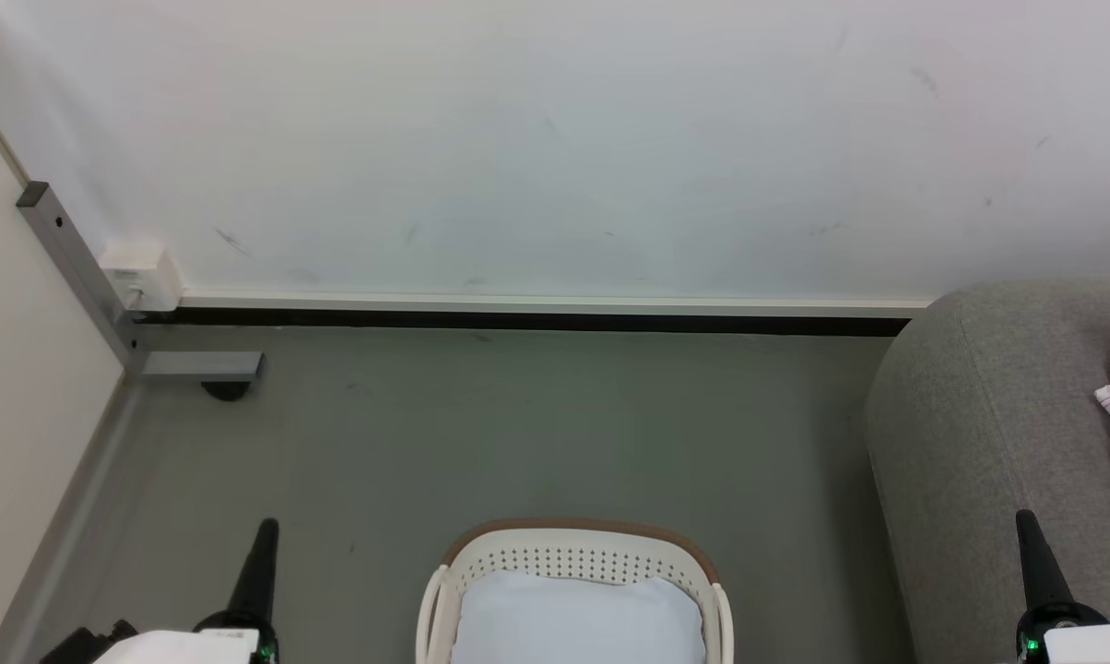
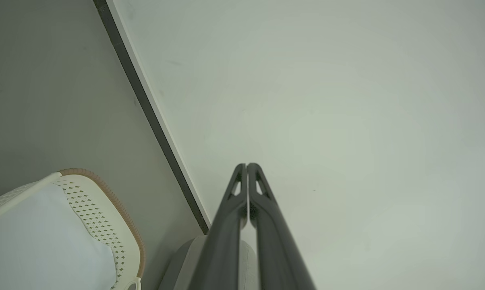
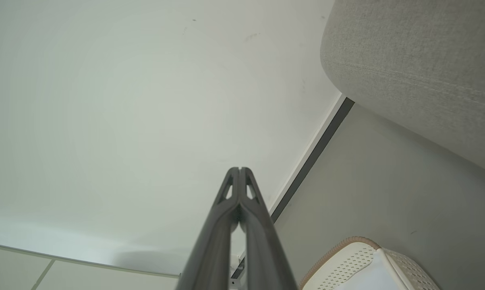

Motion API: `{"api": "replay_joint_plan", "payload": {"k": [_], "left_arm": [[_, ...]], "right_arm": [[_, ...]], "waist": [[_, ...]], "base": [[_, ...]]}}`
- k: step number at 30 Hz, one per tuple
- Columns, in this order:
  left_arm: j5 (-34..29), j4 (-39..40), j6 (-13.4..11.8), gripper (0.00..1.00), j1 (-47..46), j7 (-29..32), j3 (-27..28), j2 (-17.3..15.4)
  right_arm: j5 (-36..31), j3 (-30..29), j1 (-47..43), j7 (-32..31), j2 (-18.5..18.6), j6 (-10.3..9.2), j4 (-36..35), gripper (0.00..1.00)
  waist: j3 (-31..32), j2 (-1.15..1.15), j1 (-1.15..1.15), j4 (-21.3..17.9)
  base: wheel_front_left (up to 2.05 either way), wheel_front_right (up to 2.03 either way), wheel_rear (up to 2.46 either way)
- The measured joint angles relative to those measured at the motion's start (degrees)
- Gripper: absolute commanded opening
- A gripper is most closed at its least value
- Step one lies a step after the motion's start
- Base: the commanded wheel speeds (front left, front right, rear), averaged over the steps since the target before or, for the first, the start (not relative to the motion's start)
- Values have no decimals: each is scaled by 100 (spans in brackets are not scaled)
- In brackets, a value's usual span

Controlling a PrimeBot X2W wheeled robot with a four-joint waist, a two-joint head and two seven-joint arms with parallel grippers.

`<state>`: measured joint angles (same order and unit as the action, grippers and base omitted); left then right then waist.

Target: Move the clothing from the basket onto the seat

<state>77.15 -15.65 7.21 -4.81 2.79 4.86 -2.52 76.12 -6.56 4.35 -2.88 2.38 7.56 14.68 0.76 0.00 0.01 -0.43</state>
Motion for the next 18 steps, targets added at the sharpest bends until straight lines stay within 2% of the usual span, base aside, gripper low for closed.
{"api": "replay_joint_plan", "payload": {"k": [18], "left_arm": [[808, 90, 8, 0, -64, 216, 80, -7]], "right_arm": [[890, 4, 77, -192, 13, 0, -22, 0]], "waist": [[-49, 0, 0, 22]], "base": [[0, 0, 0]]}}
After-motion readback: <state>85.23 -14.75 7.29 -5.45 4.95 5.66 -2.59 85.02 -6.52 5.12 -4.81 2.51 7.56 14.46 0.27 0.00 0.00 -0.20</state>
